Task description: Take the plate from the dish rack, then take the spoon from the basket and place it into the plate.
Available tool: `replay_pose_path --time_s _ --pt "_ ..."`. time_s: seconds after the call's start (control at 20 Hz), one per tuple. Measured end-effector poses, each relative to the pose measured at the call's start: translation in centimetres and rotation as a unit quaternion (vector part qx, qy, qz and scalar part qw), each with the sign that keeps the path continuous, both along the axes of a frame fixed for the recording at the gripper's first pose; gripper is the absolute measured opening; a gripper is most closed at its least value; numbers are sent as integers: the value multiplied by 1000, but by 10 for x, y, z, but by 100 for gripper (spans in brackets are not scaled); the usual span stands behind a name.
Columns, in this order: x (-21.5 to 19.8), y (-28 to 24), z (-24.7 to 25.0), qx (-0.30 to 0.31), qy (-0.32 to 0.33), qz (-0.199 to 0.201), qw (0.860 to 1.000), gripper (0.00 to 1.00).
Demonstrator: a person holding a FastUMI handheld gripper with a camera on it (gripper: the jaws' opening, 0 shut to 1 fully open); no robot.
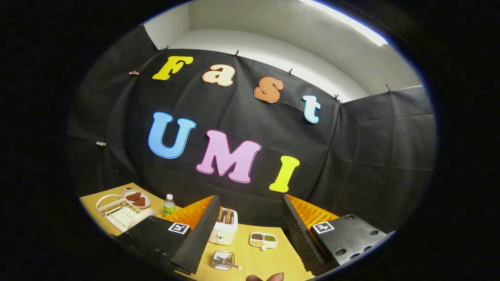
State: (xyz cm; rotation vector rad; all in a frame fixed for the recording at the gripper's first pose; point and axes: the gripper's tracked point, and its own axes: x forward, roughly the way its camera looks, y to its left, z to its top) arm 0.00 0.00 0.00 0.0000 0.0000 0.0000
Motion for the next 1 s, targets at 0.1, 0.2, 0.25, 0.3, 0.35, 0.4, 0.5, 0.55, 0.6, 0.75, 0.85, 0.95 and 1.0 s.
replay_pose_path --time_s 0.1,0.2,0.25,0.3,0.35,0.4,0.5,0.55,0.6,0.75,0.85,0.95,1.0 --pt "-1 3 -1 -1 1 2 1000 97" --pt "0 6 -3 0 4 6 1000 98" --pt "-1 8 -3 1 5 7 1000 98" --pt "-1 8 -4 1 6 8 1000 98" --pt "-1 8 -4 2 7 9 1000 98" --pt "-1 9 -3 2 8 9 1000 97" --pt "-2 11 -3 3 9 10 1000 98" --pt "-3 12 -3 4 9 12 1000 98" --pt "-3 14 -3 4 10 15 1000 97" --pt "-4 20 -1 5 10 20 1000 97" --pt "-5 27 -1 3 11 25 1000 97" --pt "-5 35 -1 0 14 31 999 97" --pt "-5 41 -1 -2 15 35 999 97"
